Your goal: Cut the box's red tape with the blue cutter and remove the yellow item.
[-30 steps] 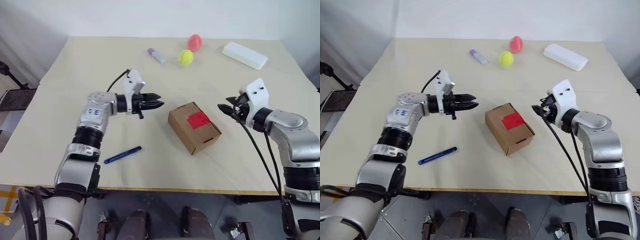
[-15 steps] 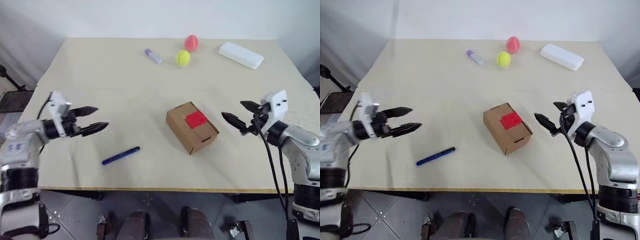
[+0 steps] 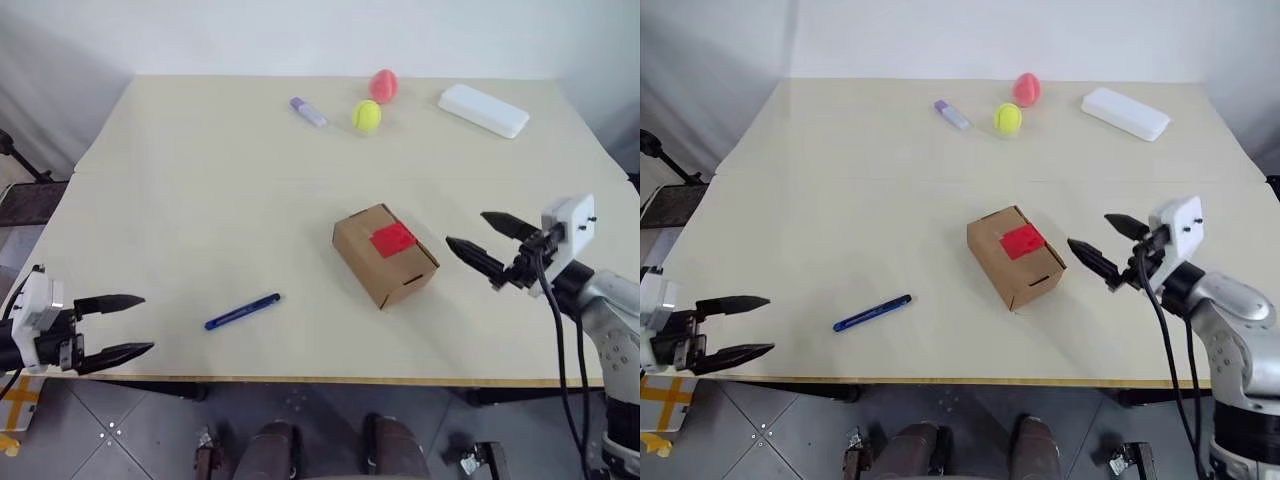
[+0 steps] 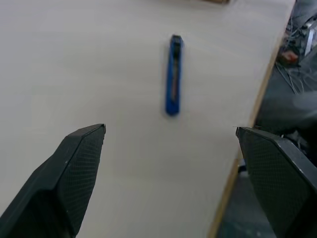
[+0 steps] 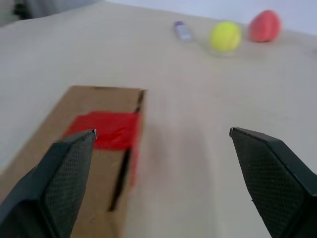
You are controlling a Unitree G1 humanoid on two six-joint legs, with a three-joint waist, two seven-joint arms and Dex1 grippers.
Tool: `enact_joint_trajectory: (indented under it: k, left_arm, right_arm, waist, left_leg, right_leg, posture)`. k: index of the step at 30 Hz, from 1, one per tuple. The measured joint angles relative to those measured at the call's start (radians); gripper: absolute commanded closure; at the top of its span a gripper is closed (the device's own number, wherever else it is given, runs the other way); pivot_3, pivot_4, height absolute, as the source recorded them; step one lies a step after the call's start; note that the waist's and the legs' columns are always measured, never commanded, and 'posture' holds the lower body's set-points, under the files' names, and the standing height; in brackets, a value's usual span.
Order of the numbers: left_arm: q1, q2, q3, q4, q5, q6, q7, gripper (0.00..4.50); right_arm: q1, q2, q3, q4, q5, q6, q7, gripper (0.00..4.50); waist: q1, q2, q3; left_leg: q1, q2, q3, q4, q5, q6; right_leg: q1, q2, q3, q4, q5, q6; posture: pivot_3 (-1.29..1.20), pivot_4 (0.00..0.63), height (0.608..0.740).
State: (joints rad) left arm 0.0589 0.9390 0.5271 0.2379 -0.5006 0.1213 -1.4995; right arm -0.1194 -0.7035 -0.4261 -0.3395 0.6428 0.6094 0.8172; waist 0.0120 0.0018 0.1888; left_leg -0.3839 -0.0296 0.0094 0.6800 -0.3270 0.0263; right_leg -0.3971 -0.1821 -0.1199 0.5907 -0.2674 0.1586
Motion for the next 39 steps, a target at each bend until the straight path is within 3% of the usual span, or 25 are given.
enact_joint_trajectory:
  k: [5,8,15,26,30,39]
  left_arm:
    - [0.040,-0.002,0.021,0.013,-0.007,-0.097,-0.002,0.02]
    - [0.030,-0.019,0.000,0.011,-0.006,-0.149,-0.001,0.02]
    - [-0.132,-0.144,-0.198,-0.039,0.060,-0.194,0.097,0.02]
    - [-0.261,-0.183,-0.414,0.019,0.207,-0.224,0.183,0.02]
    - [-0.284,-0.171,-0.447,0.047,0.225,-0.235,0.179,0.90]
    - [-0.265,-0.105,-0.466,0.042,0.227,-0.209,0.175,3.65]
  right_arm:
    - [0.145,-0.103,-0.129,0.011,0.045,0.001,0.114,0.00]
    - [0.150,-0.133,-0.138,0.055,0.024,-0.016,0.129,0.00]
    - [0.084,-0.107,-0.086,0.056,0.016,-0.024,0.074,0.00]
    - [0.176,-0.047,-0.081,-0.090,0.032,-0.019,-0.013,0.00]
    - [0.196,-0.039,-0.093,-0.132,0.052,-0.019,-0.046,0.00]
    - [0.227,-0.039,-0.106,-0.163,0.072,-0.016,-0.077,0.00]
  waist:
    - [0.010,0.000,0.000]
    - [0.010,0.000,0.000]
    - [0.012,0.001,0.000]
    - [0.010,0.001,0.000]
    - [0.012,0.002,0.000]
    - [0.000,0.006,-0.003]
  left_leg:
    - [0.002,0.001,0.006,0.001,-0.003,0.003]
    - [0.008,0.003,0.011,0.001,-0.004,0.002]
    - [0.012,0.005,0.016,0.001,-0.007,0.001]
    - [0.015,0.008,0.028,0.001,-0.013,0.005]
    - [0.015,0.009,0.028,0.001,-0.013,0.005]
    - [0.018,0.010,0.031,0.001,-0.016,0.004]
  right_leg:
    - [0.001,0.000,0.000,-0.002,0.000,0.000]
    - [0.004,0.000,0.003,-0.002,0.000,0.000]
    - [0.004,0.002,0.007,0.000,0.001,-0.001]
    - [0.002,0.002,0.004,-0.003,0.001,0.000]
    - [0.002,0.002,0.004,-0.002,0.001,0.000]
    - [0.002,0.002,0.005,-0.002,0.001,0.000]
  posture:
    - [0.00,0.150,0.740]
    - [0.00,0.150,0.740]
    - [0.00,0.150,0.740]
    - [0.00,0.150,0.740]
    - [0.00,0.150,0.740]
    - [0.00,0.150,0.740]
